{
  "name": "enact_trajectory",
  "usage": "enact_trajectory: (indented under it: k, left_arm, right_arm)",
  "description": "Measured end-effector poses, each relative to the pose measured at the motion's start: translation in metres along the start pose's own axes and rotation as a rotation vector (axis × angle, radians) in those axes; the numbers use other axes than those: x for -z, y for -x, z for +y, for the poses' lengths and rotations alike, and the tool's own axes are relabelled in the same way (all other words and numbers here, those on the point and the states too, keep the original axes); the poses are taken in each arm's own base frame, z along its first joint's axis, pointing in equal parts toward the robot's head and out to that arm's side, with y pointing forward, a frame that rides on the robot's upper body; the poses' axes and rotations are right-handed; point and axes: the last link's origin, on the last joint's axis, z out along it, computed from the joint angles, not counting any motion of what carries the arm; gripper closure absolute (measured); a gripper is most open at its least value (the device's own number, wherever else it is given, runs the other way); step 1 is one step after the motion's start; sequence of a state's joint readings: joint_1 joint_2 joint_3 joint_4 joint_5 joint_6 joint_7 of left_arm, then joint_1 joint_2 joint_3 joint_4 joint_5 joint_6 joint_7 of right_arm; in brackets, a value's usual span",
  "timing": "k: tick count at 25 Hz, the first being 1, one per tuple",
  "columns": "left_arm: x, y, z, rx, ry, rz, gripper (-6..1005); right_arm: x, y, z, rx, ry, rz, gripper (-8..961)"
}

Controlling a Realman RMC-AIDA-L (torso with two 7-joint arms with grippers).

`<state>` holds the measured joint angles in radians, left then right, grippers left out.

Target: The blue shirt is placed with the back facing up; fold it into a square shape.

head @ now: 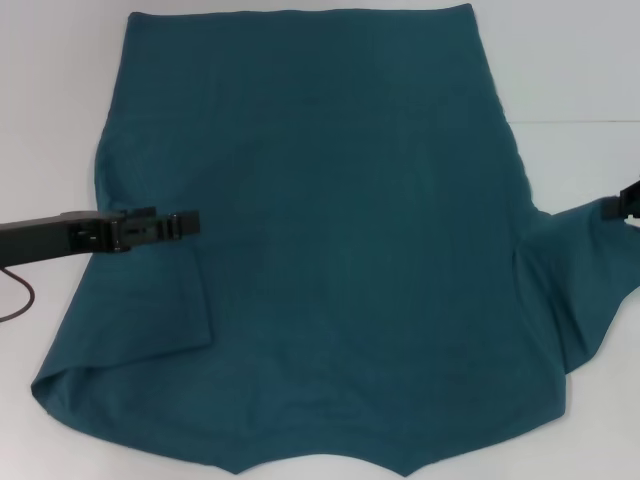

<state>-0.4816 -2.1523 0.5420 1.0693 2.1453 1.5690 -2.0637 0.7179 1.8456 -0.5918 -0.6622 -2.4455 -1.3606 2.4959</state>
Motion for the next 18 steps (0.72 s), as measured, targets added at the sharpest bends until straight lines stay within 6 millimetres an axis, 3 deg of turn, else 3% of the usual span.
enact_trajectory:
  k: [10, 18]
  left_arm:
    - [0.005, 0.0, -0.001, 0.032, 0.006, 0.044, 82]
    - [0.005, 0.001, 0.0, 0.039, 0.01, 0.051, 82]
  right_arm:
    - [0.012, 0.012, -0.01, -0.001, -0.056, -0.063, 950]
    - [-0.001, 0.01, 0.002, 0.023, -0.034, -0.027, 951]
